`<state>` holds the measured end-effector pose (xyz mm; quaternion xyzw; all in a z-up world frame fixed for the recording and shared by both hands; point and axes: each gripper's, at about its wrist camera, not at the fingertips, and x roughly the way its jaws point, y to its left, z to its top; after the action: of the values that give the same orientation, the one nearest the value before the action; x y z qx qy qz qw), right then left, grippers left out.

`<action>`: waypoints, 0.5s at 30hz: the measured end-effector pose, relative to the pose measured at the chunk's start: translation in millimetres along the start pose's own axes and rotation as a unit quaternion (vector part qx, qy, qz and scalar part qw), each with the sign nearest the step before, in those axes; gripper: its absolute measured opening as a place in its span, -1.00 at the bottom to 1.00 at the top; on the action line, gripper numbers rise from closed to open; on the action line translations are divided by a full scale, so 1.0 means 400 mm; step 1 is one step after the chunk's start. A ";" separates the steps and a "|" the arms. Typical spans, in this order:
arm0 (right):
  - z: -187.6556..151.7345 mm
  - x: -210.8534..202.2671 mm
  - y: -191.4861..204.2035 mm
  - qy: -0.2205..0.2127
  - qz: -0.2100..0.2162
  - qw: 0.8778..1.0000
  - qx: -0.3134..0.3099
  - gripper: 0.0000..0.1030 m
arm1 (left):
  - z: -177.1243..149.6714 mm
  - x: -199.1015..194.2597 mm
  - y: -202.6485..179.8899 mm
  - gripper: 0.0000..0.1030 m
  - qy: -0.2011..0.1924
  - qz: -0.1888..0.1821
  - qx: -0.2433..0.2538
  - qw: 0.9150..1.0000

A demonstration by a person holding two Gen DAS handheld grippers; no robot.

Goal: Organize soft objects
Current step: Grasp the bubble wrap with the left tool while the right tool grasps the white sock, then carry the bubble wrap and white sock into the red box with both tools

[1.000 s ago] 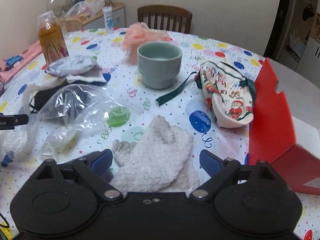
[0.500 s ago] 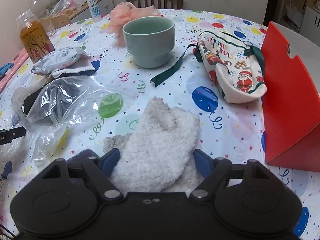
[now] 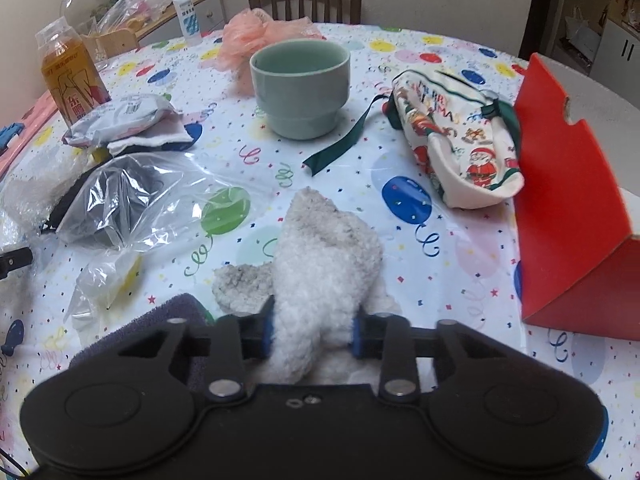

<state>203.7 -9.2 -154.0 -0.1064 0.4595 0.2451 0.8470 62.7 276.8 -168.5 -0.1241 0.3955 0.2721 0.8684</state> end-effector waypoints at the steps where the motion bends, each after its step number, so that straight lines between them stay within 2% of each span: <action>1: -0.001 -0.006 -0.001 -0.003 -0.001 1.000 -0.001 -0.55 | -0.001 -0.005 0.003 -0.69 -0.004 -0.001 -0.001 1.000; 5: -0.002 -0.044 -0.007 -0.021 0.001 1.000 0.003 -0.65 | 0.001 -0.033 0.009 -0.70 -0.025 -0.007 -0.003 1.000; 11: 0.009 -0.125 -0.030 -0.051 0.015 0.998 0.015 -0.66 | 0.015 -0.093 0.007 -0.71 -0.053 -0.023 -0.003 0.998; 15: 0.019 -0.186 -0.053 -0.066 0.029 0.997 0.020 -0.66 | 0.033 -0.135 -0.003 -0.71 -0.058 -0.038 -0.012 0.998</action>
<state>185.9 -47.8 -89.0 -0.0600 0.4101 0.2669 0.8700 42.5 261.5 -119.1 -0.1331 0.3361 0.2504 0.8981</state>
